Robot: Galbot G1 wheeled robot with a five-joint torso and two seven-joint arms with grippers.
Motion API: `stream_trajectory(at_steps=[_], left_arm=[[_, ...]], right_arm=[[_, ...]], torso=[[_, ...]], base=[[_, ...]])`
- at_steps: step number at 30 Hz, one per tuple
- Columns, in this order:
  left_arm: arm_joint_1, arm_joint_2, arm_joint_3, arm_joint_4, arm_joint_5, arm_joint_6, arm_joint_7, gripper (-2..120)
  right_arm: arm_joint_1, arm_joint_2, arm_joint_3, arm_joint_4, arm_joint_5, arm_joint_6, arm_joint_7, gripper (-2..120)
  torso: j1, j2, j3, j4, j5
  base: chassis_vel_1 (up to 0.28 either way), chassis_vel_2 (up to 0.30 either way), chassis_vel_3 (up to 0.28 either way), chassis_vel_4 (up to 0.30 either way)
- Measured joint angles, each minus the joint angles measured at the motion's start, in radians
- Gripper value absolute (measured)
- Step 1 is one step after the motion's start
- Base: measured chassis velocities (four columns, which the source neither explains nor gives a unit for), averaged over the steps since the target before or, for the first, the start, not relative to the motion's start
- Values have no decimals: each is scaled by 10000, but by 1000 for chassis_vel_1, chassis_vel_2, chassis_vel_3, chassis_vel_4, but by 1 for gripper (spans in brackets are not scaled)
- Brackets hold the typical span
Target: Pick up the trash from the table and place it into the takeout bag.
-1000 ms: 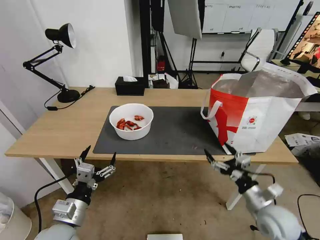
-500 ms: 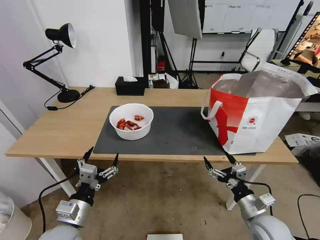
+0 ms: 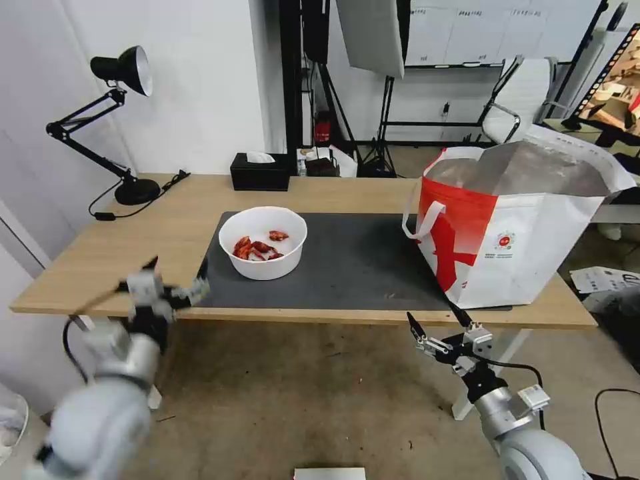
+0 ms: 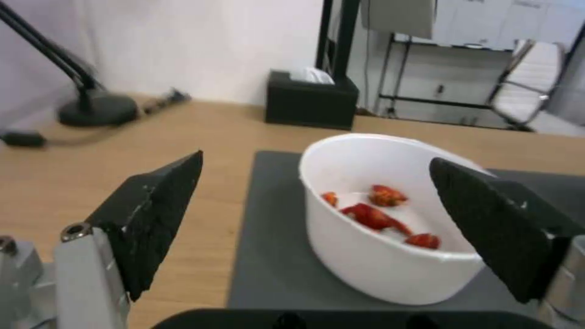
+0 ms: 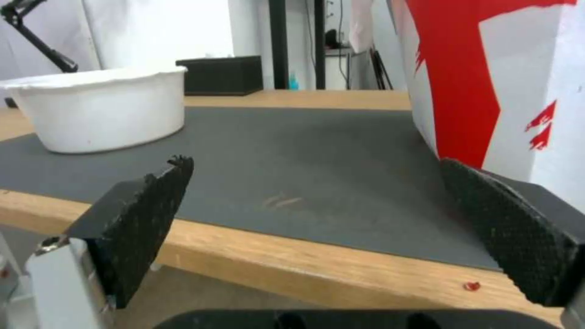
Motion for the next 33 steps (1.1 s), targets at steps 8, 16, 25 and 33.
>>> stream_trajectory(at_steps=[8, 16, 25, 33], left_arm=[[-2495, 1561, 276, 1664, -5799, 3253, -344, 100], [-3880, 1985, 926, 2636, -7018, 3693, -640, 100], [-5385, 1866, 2410, 3597, -6994, 3632, -867, 100], [-6588, 1579, 3871, 4375, -6815, 3589, -1478, 100]], right_arm=[[7, -3, -1, 5, 10, -7, 1, 100], [11, -7, -1, 8, 15, -13, 1, 100], [16, -8, -1, 12, 20, -14, 2, 100], [16, -7, -2, 12, 20, -15, 2, 100]], torso=[[0, 0, 0, 1, 1], [0, 0, 0, 2, 2], [0, 0, -1, 1, 4], [-1, -1, 0, 0, 3]], base=[[0, 0, 0, 0], [0, 0, 0, 0], [0, 0, 0, 0], [0, 0, 0, 0]])
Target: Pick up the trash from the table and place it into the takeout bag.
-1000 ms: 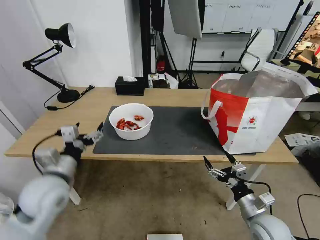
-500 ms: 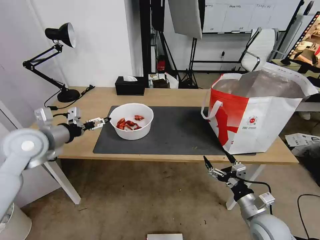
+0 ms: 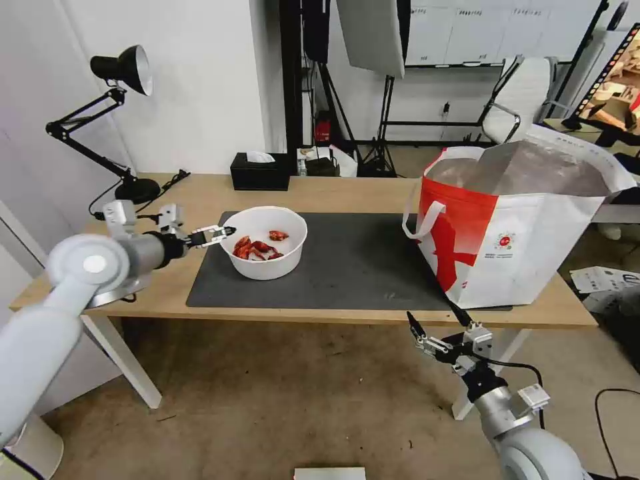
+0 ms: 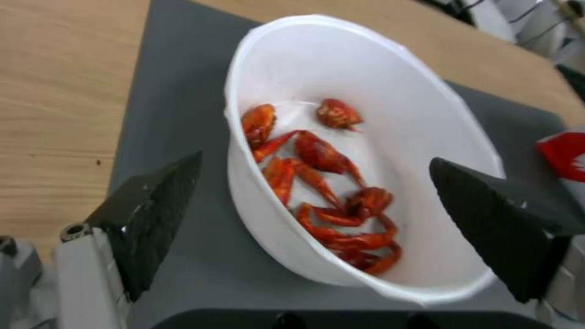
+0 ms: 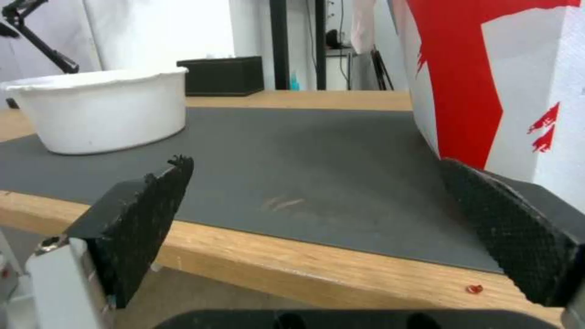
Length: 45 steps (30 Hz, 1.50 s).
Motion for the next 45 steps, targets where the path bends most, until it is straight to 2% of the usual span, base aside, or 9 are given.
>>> stream_trajectory(at_steps=[9, 23, 26, 28, 31, 32, 36, 37, 45], left_arm=[[-1075, -164, 1188, 790, 261, -24, -349, 100], [-1613, -540, 1910, 1477, 332, -36, -882, 100], [-1691, -705, 2033, 1638, 326, -41, -1244, 96], [-1711, -753, 2073, 1673, 326, -42, -1415, 91], [-1732, -824, 2122, 1713, 315, -43, -1736, 77], [-1732, -824, 2122, 1713, 315, -43, -1736, 77], [-1698, -819, 2126, 1713, 310, -45, -1846, 57], [-1698, -819, 2126, 1713, 310, -45, -1846, 57], [-1556, -814, 2102, 1671, 320, -48, -1859, 27]], right_arm=[[0, -1, 0, 1, 0, 0, 1, 100], [0, -1, 0, 1, 0, 0, 1, 100], [0, -2, 0, 1, 0, 0, 1, 100], [0, -2, 0, 0, 0, 0, 0, 100], [0, -1, 0, 1, 1, 0, 1, 100], [0, -1, 0, 1, 1, 0, 1, 100], [1, -1, 0, 1, 0, 0, 1, 100], [1, -1, 0, 1, 0, 0, 1, 100], [0, -1, 0, 1, 0, 0, 1, 100]], torso=[[1, 0, -1, 0, 0], [0, 0, -1, 0, 1], [0, 0, -1, 0, 0], [0, 0, -1, 0, 1], [0, 0, -1, 0, 0], [0, 0, -1, 0, 0], [0, 1, -1, 0, 0], [0, 1, -1, 0, 0], [0, 2, -1, 0, 0]], base=[[0, 0, 0, 0], [0, 0, 0, 0], [0, 0, 0, 0], [0, 0, 0, 0], [0, 0, 0, 0], [0, 0, 0, 0], [0, 0, 0, 0], [0, 0, 0, 0], [0, 0, 0, 0]])
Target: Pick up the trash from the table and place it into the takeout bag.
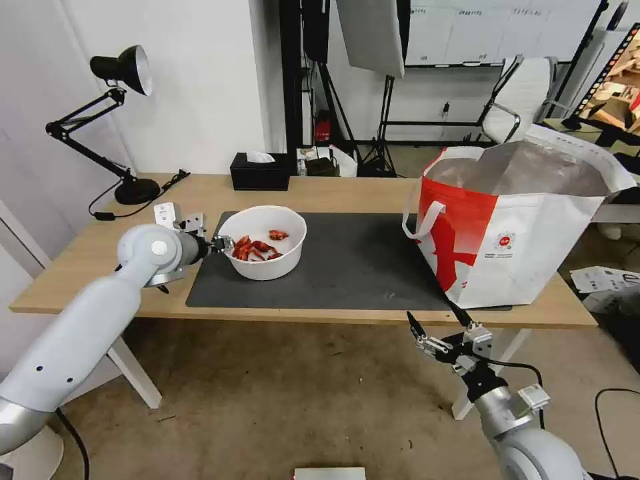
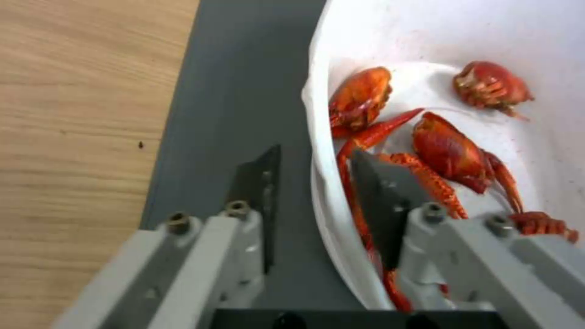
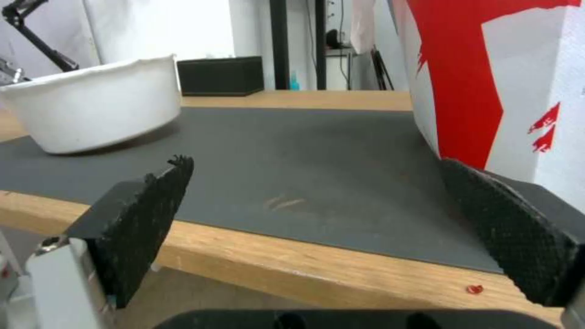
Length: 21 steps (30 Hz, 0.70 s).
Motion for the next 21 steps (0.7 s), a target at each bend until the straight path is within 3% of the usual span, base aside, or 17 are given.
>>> stream_trajectory(at_steps=[8, 21], left_arm=[[180, -45, -261, -336, 24, -1, 2, 0], [394, 127, -455, -891, 112, -9, 17, 0]], right_arm=[[0, 1, 0, 0, 0, 0, 0, 100], [1, 0, 0, 0, 0, 0, 0, 100]], torso=[[0, 0, 0, 0, 2], [0, 0, 0, 0, 1]], base=[[0, 0, 0, 0], [0, 0, 0, 0]])
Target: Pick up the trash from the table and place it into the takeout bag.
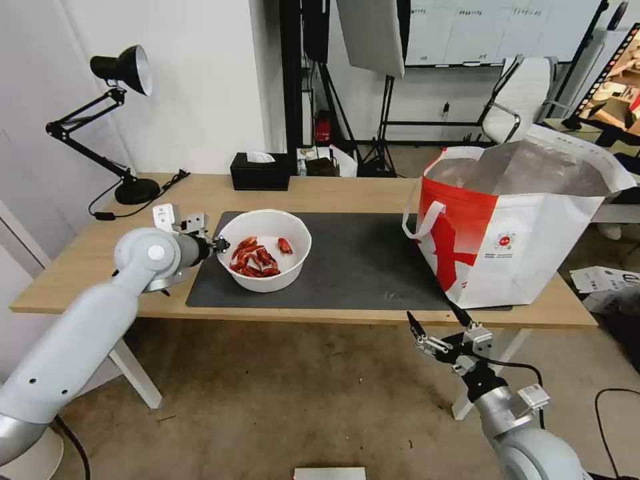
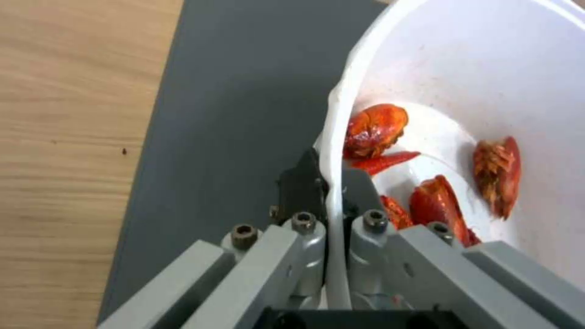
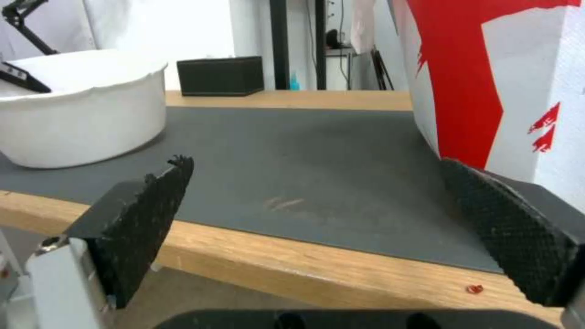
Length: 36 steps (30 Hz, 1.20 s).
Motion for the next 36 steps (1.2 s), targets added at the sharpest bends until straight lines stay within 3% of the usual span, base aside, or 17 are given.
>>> stream_trajectory(at_steps=[7, 10, 14, 18, 19, 22, 26, 29, 30, 33, 34, 36], left_arm=[[-123, 58, -9, -197, 399, -199, 134, 0], [-625, 72, 289, -391, 764, -611, 563, 0], [-1885, -72, 1173, -514, 926, -1147, 751, 0], [-4098, -822, 2844, -258, 829, -1477, 561, 0], [-4098, -822, 2844, -258, 829, -1477, 561, 0], [-5697, -1649, 3805, 343, 653, -1526, 424, 0], [-6478, -2312, 4275, 875, 609, -1529, 398, 0], [-7580, -3680, 4734, 2152, 614, -1528, 315, 0], [-7580, -3680, 4734, 2152, 614, -1528, 315, 0], [-8224, -4820, 4993, 3315, 770, -1514, 267, 0], [-8224, -4820, 4993, 3315, 770, -1514, 267, 0], [-8646, -5816, 5215, 4340, 1031, -1496, 251, 0]], right_arm=[[0, 0, 0, 0, 1, 0, 0, 100], [0, 0, 0, 0, 0, 0, 0, 100], [0, 0, 0, 0, 1, 0, 1, 100], [0, -1, -1, 0, 1, 0, 1, 100], [0, -1, -1, 0, 1, 0, 1, 100], [0, -1, 0, 0, 1, 0, 2, 100], [0, -1, 0, 0, 1, -1, 1, 100], [0, -1, -1, 0, 1, -1, 2, 100], [0, -1, -1, 0, 1, -1, 2, 100], [1, -1, 0, 0, 1, 0, 2, 100], [1, -1, 0, 0, 1, 0, 2, 100], [1, -1, 0, 0, 1, -1, 2, 100]], torso=[[0, -1, 1, 2, -3], [-1, 0, 0, 2, 0], [0, 0, 1, 1, 3], [0, -1, 1, -1, 4], [0, -1, 1, -1, 4], [1, -1, 1, -1, 7], [1, -1, 1, 0, 3], [1, -1, 1, -3, 5], [1, -1, 1, -3, 5], [1, -1, 0, 0, 4], [1, -1, 0, 0, 4], [1, -2, 2, 1, 4]], base=[[0, 0, 0, 0], [0, 0, 0, 0], [0, 0, 0, 0], [0, 0, 0, 0], [0, 0, 0, 0], [0, 0, 0, 0], [0, 0, 0, 0], [0, 0, 0, 0], [0, 0, 0, 0], [0, 0, 0, 0], [0, 0, 0, 0], [0, 0, 0, 0]])
